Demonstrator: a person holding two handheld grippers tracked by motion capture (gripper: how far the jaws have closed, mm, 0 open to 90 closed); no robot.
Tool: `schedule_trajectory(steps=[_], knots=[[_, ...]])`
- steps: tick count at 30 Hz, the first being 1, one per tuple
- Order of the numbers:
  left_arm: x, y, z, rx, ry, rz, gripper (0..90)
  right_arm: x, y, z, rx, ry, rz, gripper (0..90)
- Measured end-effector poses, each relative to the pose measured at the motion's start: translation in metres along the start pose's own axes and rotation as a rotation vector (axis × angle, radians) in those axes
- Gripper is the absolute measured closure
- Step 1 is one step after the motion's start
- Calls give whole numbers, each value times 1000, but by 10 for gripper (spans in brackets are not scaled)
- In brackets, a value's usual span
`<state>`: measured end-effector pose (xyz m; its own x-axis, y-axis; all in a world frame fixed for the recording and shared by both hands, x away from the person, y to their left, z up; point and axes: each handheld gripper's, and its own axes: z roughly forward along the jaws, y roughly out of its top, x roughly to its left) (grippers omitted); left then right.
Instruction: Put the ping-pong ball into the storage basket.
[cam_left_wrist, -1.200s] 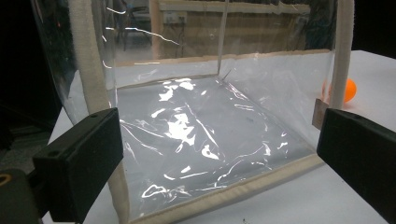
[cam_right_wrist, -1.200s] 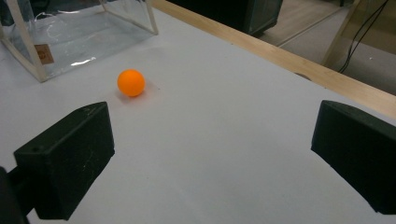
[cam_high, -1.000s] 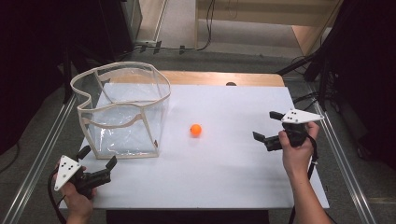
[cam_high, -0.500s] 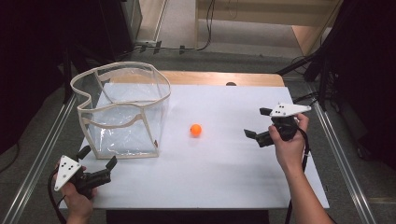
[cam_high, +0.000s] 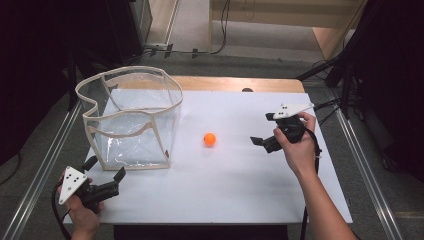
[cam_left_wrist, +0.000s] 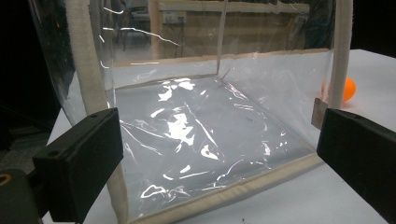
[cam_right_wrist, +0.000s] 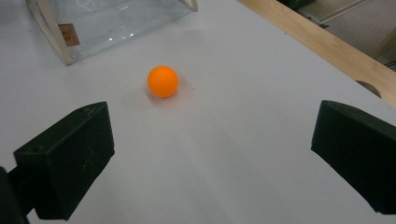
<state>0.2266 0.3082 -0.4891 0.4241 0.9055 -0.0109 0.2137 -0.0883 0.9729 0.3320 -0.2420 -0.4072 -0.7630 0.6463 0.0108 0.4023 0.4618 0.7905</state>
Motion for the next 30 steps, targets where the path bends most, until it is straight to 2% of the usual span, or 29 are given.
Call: schedule_trajectory(steps=[9,13,30], knots=[[0,0,0,0,1,1,8,4,19,21,65,36,-37,0],[0,0,0,0,0,1,8,6,26,27,83,54,-39,0],[0,0,0,0,-2,5,8,9,43,47,151,77,-78,0]])
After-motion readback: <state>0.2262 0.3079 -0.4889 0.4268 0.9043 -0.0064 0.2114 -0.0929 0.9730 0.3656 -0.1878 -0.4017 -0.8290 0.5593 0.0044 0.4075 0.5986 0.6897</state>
